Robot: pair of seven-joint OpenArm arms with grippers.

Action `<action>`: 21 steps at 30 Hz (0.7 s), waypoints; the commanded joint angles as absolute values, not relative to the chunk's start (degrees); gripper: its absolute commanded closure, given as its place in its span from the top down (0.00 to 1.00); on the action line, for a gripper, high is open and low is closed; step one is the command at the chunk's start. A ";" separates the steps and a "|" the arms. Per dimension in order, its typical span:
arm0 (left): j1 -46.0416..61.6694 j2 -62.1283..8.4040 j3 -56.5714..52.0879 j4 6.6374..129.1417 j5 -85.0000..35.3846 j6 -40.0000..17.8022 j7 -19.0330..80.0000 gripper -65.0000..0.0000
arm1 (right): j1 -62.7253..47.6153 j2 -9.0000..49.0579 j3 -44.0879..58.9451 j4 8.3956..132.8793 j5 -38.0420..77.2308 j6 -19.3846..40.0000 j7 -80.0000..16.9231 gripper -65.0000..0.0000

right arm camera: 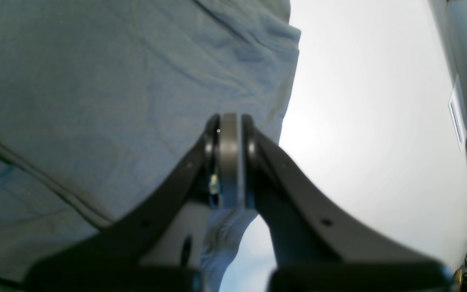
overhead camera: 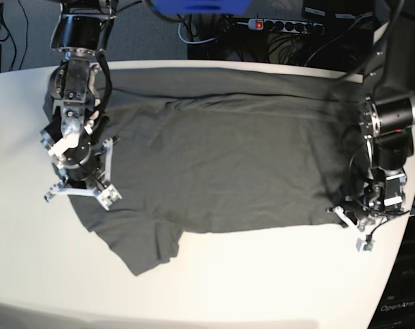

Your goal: Fold the T-shirt properly

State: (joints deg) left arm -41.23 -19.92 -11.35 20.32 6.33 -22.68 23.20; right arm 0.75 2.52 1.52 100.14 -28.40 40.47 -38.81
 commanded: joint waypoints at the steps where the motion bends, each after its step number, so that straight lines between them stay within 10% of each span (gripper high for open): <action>1: -42.86 -20.44 -11.38 22.29 6.55 -22.73 23.69 0.04 | 1.71 2.77 1.45 101.23 -28.70 40.00 -37.93 0.02; 21: -35.38 -19.12 -11.56 39.60 6.46 -22.90 31.34 0.04 | 15.60 7.78 -13.14 85.58 -30.02 40.00 -38.20 0.02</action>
